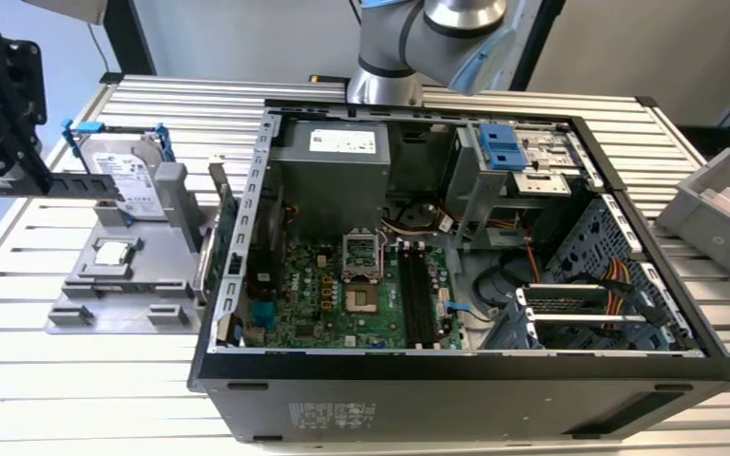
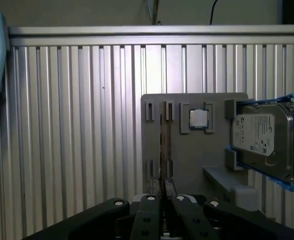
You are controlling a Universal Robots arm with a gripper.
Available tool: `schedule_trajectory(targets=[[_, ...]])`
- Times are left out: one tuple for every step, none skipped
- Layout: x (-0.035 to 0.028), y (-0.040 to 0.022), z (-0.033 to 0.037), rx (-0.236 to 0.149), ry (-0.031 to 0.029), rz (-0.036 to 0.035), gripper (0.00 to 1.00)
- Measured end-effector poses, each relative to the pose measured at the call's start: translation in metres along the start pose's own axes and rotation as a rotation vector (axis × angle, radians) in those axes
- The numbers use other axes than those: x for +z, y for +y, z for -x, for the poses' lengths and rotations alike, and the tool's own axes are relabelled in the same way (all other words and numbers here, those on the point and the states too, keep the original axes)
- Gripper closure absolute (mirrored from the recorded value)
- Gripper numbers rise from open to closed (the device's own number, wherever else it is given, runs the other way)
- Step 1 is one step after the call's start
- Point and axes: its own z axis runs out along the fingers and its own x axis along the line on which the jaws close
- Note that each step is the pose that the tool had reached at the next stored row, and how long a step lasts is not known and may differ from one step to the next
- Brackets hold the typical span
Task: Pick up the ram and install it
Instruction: 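Pick up the ram and move it above insertion slot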
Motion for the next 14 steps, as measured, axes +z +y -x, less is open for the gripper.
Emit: schedule_trajectory(targets=[[0.0,-0.0001,0.0,0.0,-0.0001,0.0,1.0],[0.0,-0.0002,0.0,0.0,-0.0001,0.0,1.0],[0.0,-0.0003,0.0,0.0,0.0,0.0,1.0],[0.0,-0.0005,0.0,0.0,-0.0001,0.0,1.0],[-0.0001,-0.0016,0.0,0.0,0.0,0.0001,1.0],[-0.0001,-0.0036,0.0001,0.0,0.0001,0.0002,1.0],[-0.0002,-0.0069,0.0002,0.0,0.0,0.0009,1.0],[-0.0003,-0.0101,0.0003,0.0,0.0001,0.0013,1.0],[-0.0003,-0.0121,0.0004,0.0,0.0001,0.0013,1.0],[-0.0003,-0.0141,0.0005,0.0,-0.0001,0.0013,1.0],[-0.0004,-0.0157,0.0005,0.0,0.0,0.0013,1.0],[-0.0004,-0.0173,0.0006,0.0,0.0,0.0013,1.0],[-0.0004,-0.0188,0.0006,0.0,0.0,0.0013,1.0],[-0.0005,-0.0206,0.0007,0.0,0.0,0.0014,1.0]])
